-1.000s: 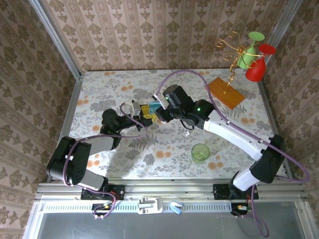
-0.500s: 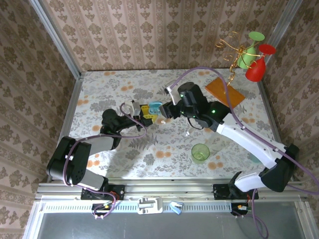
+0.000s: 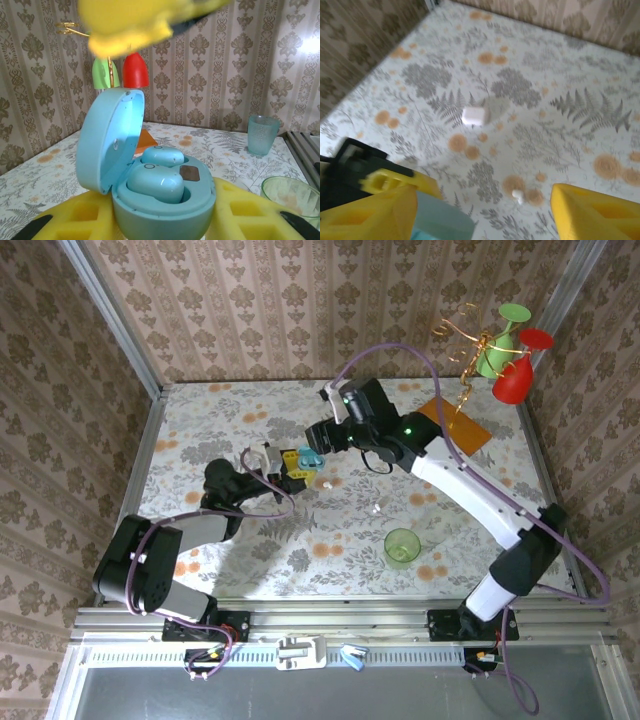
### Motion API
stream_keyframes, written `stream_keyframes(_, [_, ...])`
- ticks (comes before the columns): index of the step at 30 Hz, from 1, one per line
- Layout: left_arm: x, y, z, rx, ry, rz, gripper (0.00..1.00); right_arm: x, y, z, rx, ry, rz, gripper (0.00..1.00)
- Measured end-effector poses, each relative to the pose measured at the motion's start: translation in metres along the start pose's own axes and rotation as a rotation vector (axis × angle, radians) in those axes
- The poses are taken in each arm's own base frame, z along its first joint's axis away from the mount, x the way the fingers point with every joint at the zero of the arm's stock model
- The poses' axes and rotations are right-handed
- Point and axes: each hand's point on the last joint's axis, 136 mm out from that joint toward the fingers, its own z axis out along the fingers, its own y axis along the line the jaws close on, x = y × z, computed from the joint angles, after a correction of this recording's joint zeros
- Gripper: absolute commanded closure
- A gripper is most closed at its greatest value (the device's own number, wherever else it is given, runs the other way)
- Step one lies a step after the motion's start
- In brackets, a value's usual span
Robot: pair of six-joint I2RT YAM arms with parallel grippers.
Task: Insert the wireless bluetooth earbuds into the charging case
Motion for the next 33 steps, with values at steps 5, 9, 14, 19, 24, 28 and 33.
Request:
stream_keyframes(5, [0.003,0.000,-0.001,-0.009,0.010,-0.011,0.75,0.013,-0.003,0.005,0.002,0.047,0.000,0.27])
stream_keyframes(9, [0.001,0.001,-0.001,-0.016,0.004,-0.005,0.75,0.030,-0.001,-0.004,-0.024,0.070,0.004,0.27])
stream_keyframes(14, [0.000,0.002,-0.001,-0.019,-0.002,0.001,0.75,0.041,0.000,-0.017,-0.079,0.058,0.066,0.18])
stream_keyframes(19, [-0.001,0.001,0.001,-0.021,-0.004,0.004,0.75,0.032,-0.001,-0.026,-0.185,-0.011,0.219,0.04])
stream_keyframes(24, [-0.002,0.003,0.002,-0.042,-0.009,0.011,0.75,0.033,0.002,-0.012,-0.379,-0.041,0.484,0.08])
stream_keyframes(28, [-0.004,0.006,0.004,-0.065,-0.017,0.027,0.75,0.039,0.007,0.005,-0.512,-0.012,0.672,0.11])
stream_keyframes(33, [-0.007,0.016,0.004,-0.126,-0.025,0.060,0.75,0.032,0.022,0.012,-0.693,-0.016,0.815,0.24])
